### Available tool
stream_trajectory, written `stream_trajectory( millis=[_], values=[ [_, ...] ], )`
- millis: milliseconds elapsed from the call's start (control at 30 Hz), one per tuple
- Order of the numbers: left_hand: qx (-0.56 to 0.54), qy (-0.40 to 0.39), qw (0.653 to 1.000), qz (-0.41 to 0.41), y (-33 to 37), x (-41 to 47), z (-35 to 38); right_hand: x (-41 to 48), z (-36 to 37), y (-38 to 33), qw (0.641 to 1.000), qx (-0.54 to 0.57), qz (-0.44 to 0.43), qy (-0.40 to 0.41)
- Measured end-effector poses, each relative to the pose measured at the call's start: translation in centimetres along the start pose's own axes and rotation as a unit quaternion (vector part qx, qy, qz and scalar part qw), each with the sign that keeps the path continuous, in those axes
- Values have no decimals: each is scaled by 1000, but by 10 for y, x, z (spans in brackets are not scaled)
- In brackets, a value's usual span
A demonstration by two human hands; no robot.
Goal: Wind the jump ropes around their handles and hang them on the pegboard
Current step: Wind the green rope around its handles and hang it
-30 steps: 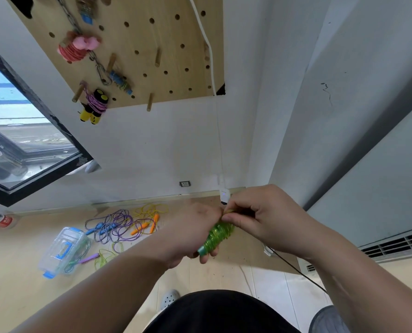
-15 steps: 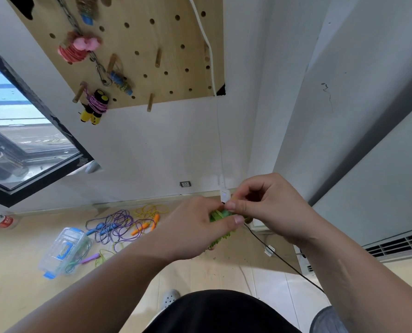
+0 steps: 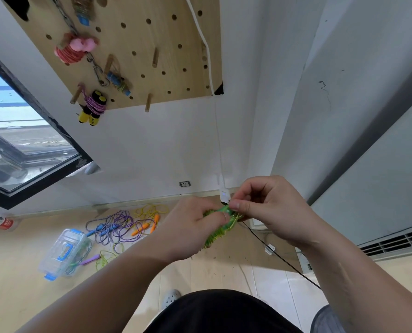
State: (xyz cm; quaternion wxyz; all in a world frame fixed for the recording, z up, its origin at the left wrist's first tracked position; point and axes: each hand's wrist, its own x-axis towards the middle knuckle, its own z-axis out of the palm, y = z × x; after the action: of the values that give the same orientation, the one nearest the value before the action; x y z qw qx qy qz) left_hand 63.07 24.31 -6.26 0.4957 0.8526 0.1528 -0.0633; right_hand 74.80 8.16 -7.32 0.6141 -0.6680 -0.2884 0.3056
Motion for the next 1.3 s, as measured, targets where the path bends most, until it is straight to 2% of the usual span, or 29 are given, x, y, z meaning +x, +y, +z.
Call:
stream_trajectory(
  millis=[233, 433, 633, 733, 800, 867, 967, 1033, 1133, 1300],
  values=[
    [-4, -93, 992, 89, -2, -4, -16, -6, 4, -5, 985, 143, 54, -84],
    [30, -82, 983, 163, -4, -3, -21, -6, 7, -11, 944, 256, 135, -156],
    [72, -41, 976, 202, -15, -4, -20, -7, 16, -17, 921, 294, 213, -142],
    [77, -20, 970, 229, -13, -5, -17, -8, 25, -13, 923, 285, 227, -122],
    [45, -4, 977, 209, -9, -2, -16, -6, 29, -10, 939, 265, 201, -91],
    [-47, 9, 988, 146, -5, 1, -15, -4, 30, -8, 955, 248, 155, -40],
    [-165, 17, 983, 78, -3, 4, -12, -4, 25, -13, 965, 246, 89, 22],
    [-207, 17, 977, 56, -3, 3, -12, -6, 20, -17, 973, 222, 58, 29],
    [-211, 6, 977, 35, -3, 0, -11, -7, 15, -17, 985, 164, 33, 32],
    [-199, 30, 979, 35, -1, -1, -8, -7, 16, -16, 986, 155, 40, 38]
  ],
)
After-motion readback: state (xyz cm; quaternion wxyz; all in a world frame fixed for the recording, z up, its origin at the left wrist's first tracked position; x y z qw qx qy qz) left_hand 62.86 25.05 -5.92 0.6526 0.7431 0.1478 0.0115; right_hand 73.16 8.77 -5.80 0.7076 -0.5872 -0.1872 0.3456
